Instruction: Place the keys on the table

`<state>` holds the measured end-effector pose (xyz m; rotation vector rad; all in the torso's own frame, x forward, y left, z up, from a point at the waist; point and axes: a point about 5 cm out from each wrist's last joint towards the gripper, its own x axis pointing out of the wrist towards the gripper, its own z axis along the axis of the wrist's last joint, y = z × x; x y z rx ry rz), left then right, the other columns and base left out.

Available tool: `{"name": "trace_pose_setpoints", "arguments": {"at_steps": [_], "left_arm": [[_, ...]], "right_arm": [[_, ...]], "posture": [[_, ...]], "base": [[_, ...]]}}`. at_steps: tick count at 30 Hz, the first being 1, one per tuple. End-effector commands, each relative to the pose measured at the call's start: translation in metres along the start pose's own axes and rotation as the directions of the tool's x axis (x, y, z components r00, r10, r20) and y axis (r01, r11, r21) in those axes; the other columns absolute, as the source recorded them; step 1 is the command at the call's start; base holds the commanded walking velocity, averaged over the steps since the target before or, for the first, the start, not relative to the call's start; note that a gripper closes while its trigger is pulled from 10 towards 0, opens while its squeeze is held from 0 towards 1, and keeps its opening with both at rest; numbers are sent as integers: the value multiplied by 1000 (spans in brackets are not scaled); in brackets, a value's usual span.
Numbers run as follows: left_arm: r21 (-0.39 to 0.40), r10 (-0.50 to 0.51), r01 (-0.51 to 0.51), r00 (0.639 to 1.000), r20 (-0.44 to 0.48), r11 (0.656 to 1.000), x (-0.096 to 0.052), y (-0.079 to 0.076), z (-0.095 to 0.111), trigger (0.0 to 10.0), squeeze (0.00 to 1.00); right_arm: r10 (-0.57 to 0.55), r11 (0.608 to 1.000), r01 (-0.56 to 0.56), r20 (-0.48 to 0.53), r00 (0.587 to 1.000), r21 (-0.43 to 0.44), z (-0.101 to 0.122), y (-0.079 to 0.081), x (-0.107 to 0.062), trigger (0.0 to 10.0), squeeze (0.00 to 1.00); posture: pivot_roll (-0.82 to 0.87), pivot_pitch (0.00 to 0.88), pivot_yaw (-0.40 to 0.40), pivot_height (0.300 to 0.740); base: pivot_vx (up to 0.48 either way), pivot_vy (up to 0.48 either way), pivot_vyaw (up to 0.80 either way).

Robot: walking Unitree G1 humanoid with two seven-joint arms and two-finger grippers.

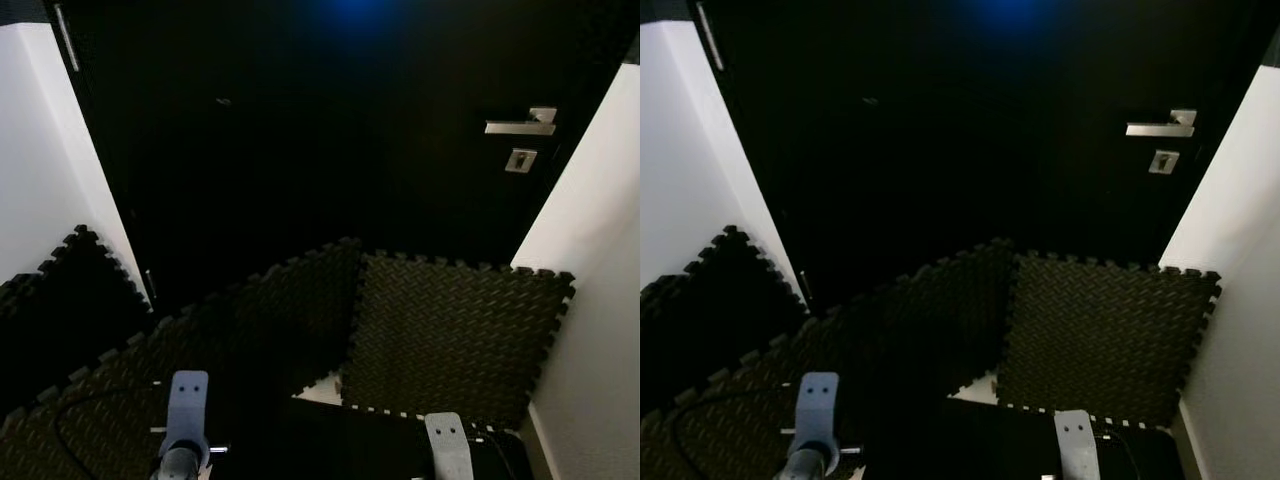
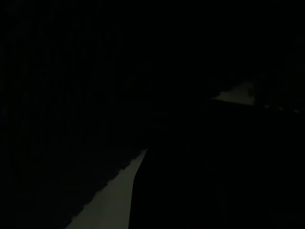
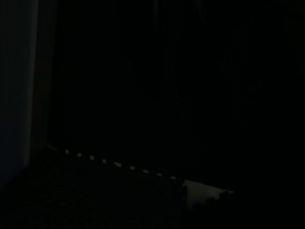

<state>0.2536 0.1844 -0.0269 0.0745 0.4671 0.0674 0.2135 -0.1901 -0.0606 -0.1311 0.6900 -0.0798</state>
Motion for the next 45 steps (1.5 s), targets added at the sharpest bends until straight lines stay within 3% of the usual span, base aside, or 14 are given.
{"name": "trace_pose_setpoints", "arguments": {"at_steps": [1,10,45], "left_arm": [[14,-19,19,1000,-3,1000,-1,-3,-2,10000,0],[14,-19,19,1000,8,1000,-2,-5,-1,10000,0],[28,-18,18,1000,26,999,0,-3,3,10000,0]], "right_arm": [[-3,1000,2,-30,1000,-5,-8,0,-2,10000,0],[1,1000,-1,-31,1000,-6,-8,-1,-2,10000,0],[2,1000,-3,-24,1000,-12,-5,-1,-1,10000,0]], "posture": [[56,33,-33,740],[56,38,-40,740],[61,3,-39,740]], "base": [[0,0,0],[0,0,0],[0,0,-800]]}}
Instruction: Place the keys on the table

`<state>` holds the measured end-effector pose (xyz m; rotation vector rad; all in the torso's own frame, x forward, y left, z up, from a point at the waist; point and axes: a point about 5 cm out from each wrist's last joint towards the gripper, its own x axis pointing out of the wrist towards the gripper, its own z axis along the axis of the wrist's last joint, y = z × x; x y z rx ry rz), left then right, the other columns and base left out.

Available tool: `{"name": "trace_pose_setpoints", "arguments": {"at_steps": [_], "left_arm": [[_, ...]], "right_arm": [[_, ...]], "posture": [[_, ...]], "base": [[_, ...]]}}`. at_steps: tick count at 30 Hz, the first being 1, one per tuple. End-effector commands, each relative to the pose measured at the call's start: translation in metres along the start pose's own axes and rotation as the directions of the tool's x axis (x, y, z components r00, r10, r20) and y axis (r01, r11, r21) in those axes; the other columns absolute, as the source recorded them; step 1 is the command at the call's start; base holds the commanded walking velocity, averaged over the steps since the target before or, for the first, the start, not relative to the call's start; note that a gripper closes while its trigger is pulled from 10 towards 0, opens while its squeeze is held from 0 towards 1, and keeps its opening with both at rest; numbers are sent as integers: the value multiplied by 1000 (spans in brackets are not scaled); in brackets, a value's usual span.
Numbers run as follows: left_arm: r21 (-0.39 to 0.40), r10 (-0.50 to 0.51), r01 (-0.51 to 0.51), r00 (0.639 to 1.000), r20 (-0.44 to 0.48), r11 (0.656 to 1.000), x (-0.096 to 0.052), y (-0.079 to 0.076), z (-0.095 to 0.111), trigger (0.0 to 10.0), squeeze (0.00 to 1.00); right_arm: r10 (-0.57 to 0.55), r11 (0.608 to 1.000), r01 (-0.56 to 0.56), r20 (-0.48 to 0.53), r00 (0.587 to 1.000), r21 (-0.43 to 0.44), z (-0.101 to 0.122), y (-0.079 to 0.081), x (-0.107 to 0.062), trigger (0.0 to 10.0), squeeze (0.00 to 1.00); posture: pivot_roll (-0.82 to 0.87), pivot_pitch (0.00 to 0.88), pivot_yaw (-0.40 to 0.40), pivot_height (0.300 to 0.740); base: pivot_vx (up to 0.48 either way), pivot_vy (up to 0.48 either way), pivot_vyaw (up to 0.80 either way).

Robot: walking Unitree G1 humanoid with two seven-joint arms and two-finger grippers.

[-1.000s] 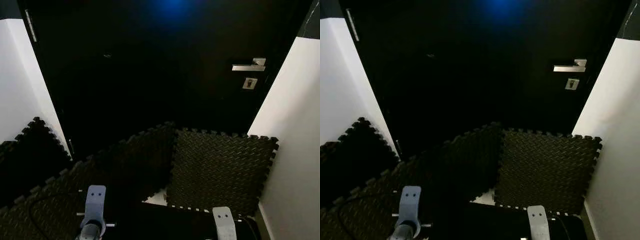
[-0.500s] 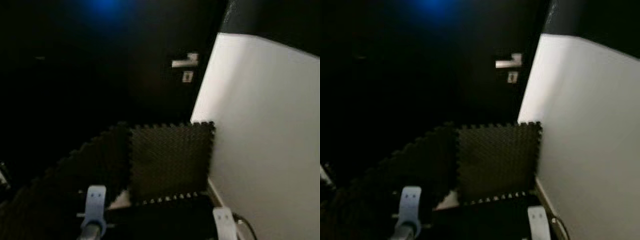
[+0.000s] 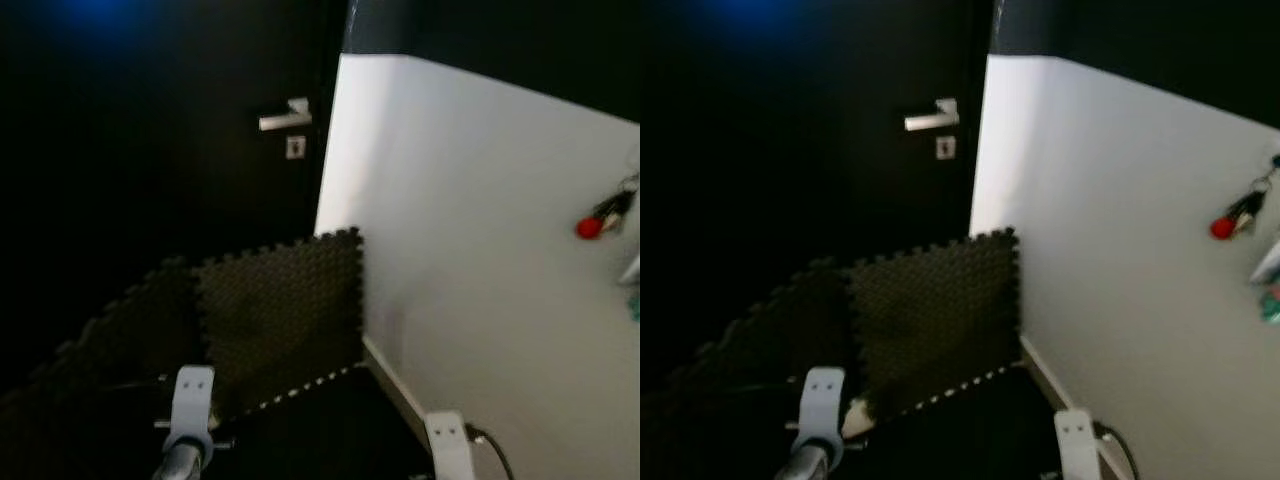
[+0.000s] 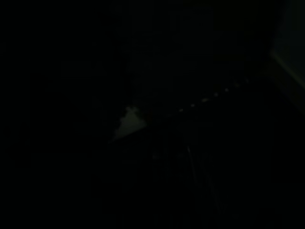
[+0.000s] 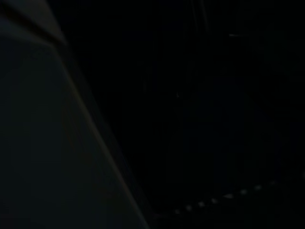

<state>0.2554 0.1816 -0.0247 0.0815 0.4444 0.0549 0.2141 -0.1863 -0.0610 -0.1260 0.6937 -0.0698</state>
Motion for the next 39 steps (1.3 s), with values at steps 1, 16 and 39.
{"name": "trace_pose_setpoints", "arguments": {"at_steps": [1,16,39], "left_arm": [[19,-8,8,1000,2,1000,0,0,0,10000,0],[19,1,-1,1000,7,1000,1,1,3,10000,0],[35,-1,0,1000,9,999,2,3,3,10000,0]], "right_arm": [[-9,1000,8,-21,1000,-14,-5,-5,-1,10000,0],[-10,1000,10,-19,1000,-7,-3,-4,0,10000,0],[-13,1000,13,-22,1000,-1,-4,-4,-1,10000,0]], "posture": [[61,1,-40,740],[63,4,-37,740],[63,4,-37,740]], "base": [[0,0,-800],[0,0,-800],[0,0,-800]]}}
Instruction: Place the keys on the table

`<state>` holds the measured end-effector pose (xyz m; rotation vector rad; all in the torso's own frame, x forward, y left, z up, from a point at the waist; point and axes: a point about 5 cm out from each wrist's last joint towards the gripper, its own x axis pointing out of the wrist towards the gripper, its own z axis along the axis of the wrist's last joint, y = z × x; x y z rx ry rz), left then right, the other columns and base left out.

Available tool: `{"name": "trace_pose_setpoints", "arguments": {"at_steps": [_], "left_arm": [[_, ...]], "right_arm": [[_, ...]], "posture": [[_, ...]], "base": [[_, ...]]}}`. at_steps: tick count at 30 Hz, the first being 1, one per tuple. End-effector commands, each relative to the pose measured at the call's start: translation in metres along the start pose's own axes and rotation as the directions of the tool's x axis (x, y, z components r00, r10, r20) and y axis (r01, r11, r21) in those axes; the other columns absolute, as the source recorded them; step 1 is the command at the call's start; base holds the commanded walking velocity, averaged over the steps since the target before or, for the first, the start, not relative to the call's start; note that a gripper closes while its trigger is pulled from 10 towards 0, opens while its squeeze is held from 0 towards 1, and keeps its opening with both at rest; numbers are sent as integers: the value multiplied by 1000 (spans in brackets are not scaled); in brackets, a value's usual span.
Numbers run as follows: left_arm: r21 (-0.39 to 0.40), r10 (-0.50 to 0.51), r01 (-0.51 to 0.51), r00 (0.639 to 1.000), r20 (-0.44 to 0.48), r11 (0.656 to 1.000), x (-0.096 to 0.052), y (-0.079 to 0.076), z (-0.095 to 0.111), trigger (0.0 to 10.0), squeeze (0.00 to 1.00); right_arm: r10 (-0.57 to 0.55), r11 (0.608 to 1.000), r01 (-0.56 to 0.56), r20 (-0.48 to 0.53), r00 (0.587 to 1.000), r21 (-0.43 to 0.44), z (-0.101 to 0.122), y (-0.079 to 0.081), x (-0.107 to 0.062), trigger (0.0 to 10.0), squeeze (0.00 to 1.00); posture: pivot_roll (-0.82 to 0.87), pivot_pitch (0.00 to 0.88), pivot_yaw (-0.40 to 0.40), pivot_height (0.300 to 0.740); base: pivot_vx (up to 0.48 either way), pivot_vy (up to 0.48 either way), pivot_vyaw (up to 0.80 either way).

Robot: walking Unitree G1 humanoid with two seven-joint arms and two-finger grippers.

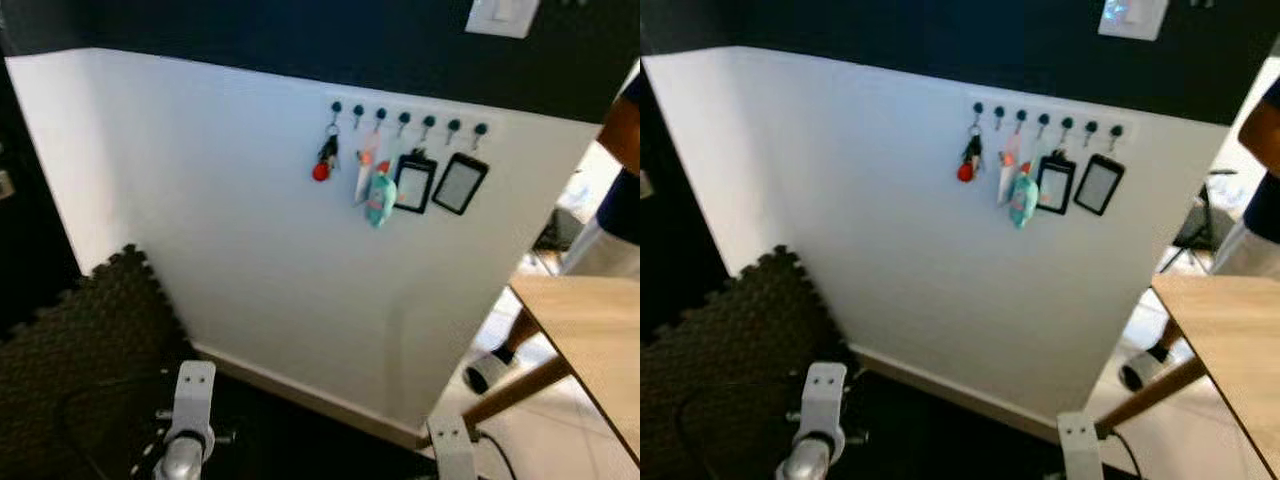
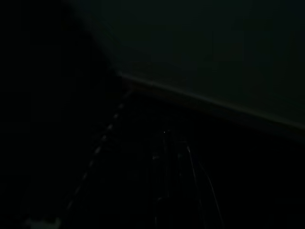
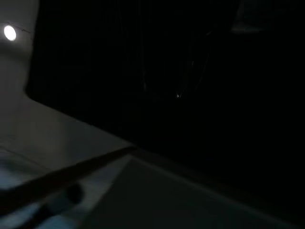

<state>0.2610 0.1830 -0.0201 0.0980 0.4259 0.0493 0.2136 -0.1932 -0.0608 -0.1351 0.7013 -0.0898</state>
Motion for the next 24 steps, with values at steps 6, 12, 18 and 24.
{"name": "trace_pose_setpoints", "arguments": {"at_steps": [6,12,18,24], "left_arm": [[28,11,-11,1000,-15,1000,-2,3,-5,10000,0],[26,12,-12,1000,-14,1000,-3,3,-5,10000,0],[41,8,-5,998,-61,999,-8,5,-17,10000,0],[3,23,-23,999,-49,1000,-6,6,-14,10000,0]], "right_arm": [[7,1000,-7,-11,1000,2,-2,3,-1,10000,0],[7,1000,-7,-9,1000,0,-2,2,-1,10000,0],[8,1000,-8,-7,1000,1,-1,2,0,10000,0],[11,1000,-11,7,1000,10,3,2,1,10000,0]], "posture": [[60,6,-39,740],[61,6,-40,740],[61,5,-41,740],[61,0,-44,740]], "base": [[0,0,-800],[0,0,-800],[0,0,-800],[0,0,-589]]}}
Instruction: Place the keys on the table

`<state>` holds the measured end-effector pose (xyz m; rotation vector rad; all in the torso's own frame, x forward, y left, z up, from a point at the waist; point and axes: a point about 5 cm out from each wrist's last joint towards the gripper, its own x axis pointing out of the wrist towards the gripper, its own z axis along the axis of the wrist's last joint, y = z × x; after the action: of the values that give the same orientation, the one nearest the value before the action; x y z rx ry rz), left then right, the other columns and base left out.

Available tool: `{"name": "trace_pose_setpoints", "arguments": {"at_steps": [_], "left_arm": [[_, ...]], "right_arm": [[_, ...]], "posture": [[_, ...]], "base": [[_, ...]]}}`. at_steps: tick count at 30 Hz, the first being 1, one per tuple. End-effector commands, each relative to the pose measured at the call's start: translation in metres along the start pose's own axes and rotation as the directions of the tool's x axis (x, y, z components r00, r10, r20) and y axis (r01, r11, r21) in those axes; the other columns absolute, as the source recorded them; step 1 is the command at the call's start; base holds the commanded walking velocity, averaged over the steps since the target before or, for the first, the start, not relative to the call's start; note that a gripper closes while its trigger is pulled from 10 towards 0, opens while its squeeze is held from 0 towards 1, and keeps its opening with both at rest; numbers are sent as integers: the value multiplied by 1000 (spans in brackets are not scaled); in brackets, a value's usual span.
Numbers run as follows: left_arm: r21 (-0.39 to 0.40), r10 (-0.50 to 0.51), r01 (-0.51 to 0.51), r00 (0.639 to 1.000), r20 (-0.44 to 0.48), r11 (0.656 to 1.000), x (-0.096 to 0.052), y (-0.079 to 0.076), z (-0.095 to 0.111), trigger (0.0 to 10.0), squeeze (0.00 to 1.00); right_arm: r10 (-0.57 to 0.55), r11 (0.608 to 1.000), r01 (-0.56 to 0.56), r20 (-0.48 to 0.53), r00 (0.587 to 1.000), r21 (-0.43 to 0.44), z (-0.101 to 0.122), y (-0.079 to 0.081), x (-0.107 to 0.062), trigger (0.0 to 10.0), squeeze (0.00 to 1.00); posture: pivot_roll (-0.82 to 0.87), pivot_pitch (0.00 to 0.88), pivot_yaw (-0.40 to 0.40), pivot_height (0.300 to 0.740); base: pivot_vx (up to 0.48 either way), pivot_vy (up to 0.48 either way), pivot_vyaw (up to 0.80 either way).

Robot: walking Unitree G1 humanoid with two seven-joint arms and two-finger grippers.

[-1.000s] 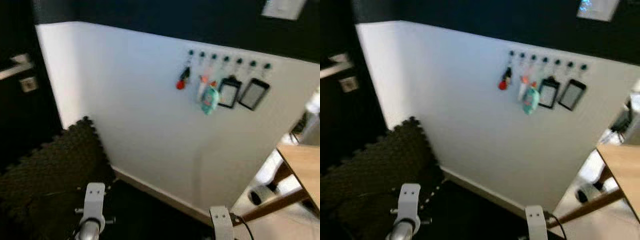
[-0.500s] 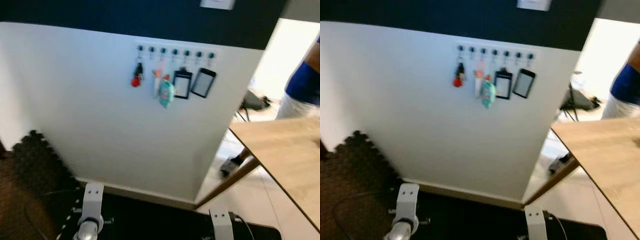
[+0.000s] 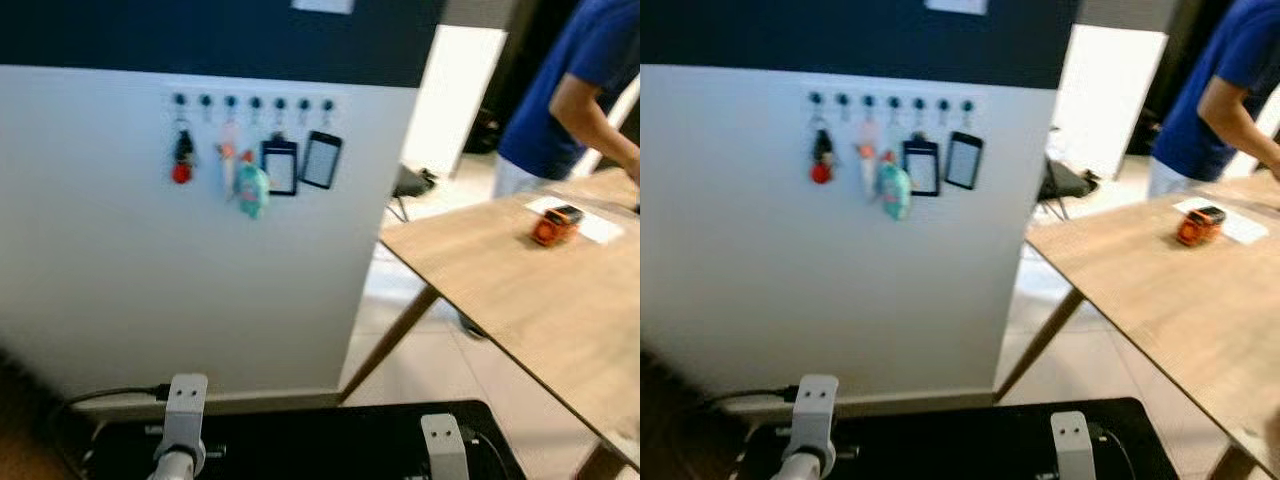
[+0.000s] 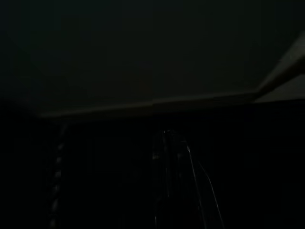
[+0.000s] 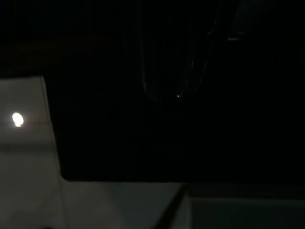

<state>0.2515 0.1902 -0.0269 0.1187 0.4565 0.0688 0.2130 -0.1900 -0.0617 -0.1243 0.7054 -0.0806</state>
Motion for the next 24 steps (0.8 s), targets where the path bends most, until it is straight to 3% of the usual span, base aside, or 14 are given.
{"name": "trace_pose_setpoints", "arguments": {"at_steps": [1,9,15,24], "left_arm": [[-13,-1,1,1000,-16,1000,0,-1,-2,10000,0],[-4,-17,17,1000,-5,1000,4,-6,5,10000,0],[-3,-16,16,1000,1,1000,4,-5,6,10000,0],[-5,-8,8,1000,3,1000,3,-4,5,10000,0]], "right_arm": [[2,1000,-2,13,1000,3,4,-2,1,10000,0],[-11,1000,11,17,1000,-1,7,0,2,10000,0],[13,997,-11,27,1000,-82,8,3,2,10000,0],[9,998,-7,24,1000,-65,10,2,3,10000,0]], "posture": [[60,0,-44,740],[56,0,-40,740],[61,0,-44,740],[73,0,-55,740]], "base": [[0,0,0],[0,0,0],[0,0,0],[0,0,522]]}}
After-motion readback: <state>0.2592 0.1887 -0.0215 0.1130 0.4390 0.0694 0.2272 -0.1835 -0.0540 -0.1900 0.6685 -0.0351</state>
